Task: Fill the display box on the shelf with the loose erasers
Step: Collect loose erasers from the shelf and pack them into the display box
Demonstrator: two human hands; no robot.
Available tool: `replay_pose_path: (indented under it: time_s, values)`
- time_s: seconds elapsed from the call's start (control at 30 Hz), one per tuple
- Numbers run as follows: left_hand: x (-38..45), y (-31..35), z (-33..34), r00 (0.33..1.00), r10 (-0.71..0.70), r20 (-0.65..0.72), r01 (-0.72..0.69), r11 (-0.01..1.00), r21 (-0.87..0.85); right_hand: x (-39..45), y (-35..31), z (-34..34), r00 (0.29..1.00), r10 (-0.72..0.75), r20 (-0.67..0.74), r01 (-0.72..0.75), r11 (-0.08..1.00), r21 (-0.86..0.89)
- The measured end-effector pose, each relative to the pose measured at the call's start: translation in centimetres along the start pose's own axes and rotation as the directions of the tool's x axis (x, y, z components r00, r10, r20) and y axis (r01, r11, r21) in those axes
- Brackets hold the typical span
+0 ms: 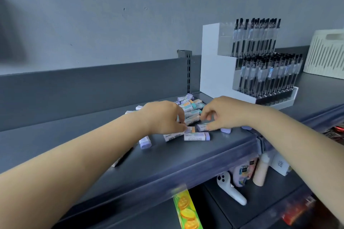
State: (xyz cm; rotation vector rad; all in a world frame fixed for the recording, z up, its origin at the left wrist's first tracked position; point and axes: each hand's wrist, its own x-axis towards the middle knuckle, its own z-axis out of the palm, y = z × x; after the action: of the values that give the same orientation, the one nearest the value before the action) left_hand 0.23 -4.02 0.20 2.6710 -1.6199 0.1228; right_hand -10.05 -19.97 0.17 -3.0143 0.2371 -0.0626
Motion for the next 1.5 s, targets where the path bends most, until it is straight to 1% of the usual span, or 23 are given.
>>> replay_pose_path:
  time_s: [0.07,0.17,0.23,0.33,0.5,0.63,0.73,0.77,0.83,0.9,0.97,1.1,1.17,1.23,1.33,1.5]
  values:
    - [0.5,-0.1,-0.2,0.998,0.041,0.041,-0.039,0.997,-0.064,0.9,0.3,0.1,0.998,-0.033,0.052,0.033,0.999,-0.004]
    - [0.8,-0.3,0.1,0.989,0.132,0.071,-0.12,0.981,-0.152,1.9,0.7,0.5,0.997,-0.044,0.066,0.043,0.999,0.019]
    - [0.9,-0.4,0.3,0.984,0.166,0.068,-0.151,0.97,-0.189,2.4,1.0,0.7,0.996,-0.04,0.074,0.033,0.995,0.095]
    - [1.1,-0.6,0.3,0.986,0.16,0.047,-0.145,0.962,-0.23,3.1,1.2,0.8,0.997,-0.052,0.05,0.041,0.98,0.196]
    - [0.8,-1.6,-0.6,0.998,0.057,-0.022,-0.061,0.954,-0.293,3.7,0.7,0.4,0.992,-0.094,-0.089,0.121,0.918,0.378]
    - [-0.1,-2.4,-1.8,0.995,-0.046,-0.083,0.02,0.956,-0.292,3.8,-0.3,-0.4,0.974,-0.112,-0.196,0.191,0.872,0.451]
    - [-1.6,-2.8,-2.8,0.983,-0.13,-0.131,0.081,0.941,-0.328,3.6,-1.4,-1.0,0.969,-0.104,-0.224,0.221,0.769,0.6]
    - [-2.2,-2.9,-3.1,0.976,-0.161,-0.147,0.1,0.93,-0.354,3.4,-1.7,-1.1,0.968,-0.101,-0.231,0.228,0.743,0.629]
    - [-3.7,-3.0,-3.6,0.957,-0.232,-0.177,0.144,0.903,-0.406,3.1,-2.6,-1.1,0.96,-0.102,-0.261,0.252,0.723,0.644]
    - [-5.2,-3.1,-4.1,0.927,-0.319,-0.199,0.189,0.854,-0.485,2.7,-3.5,-1.1,0.953,-0.1,-0.287,0.275,0.684,0.675]
    - [-6.8,-3.0,-4.4,0.882,-0.424,-0.205,0.236,0.775,-0.587,2.2,-4.4,-1.0,0.951,-0.095,-0.296,0.291,0.606,0.741]
    - [-10.6,-3.1,-4.2,0.764,-0.613,-0.2,0.289,0.603,-0.744,1.6,-6.5,-0.3,0.952,-0.081,-0.296,0.302,0.418,0.857]
    - [-12.9,-3.1,-3.8,0.699,-0.688,-0.193,0.293,0.522,-0.801,1.3,-8.0,0.3,0.959,-0.065,-0.277,0.283,0.32,0.904]
    - [-15.2,-3.2,-3.5,0.637,-0.748,-0.185,0.299,0.461,-0.836,1.1,-9.7,1.1,0.968,-0.066,-0.243,0.251,0.249,0.935]
    - [-18.7,-3.5,-3.4,0.562,-0.804,-0.193,0.295,0.412,-0.862,0.7,-12.6,2.0,0.972,-0.092,-0.216,0.23,0.184,0.956]
    - [-23.7,-4.5,-4.0,0.492,-0.846,-0.207,0.313,0.393,-0.865,0.0,-17.7,2.5,0.961,-0.172,-0.218,0.243,0.138,0.96]
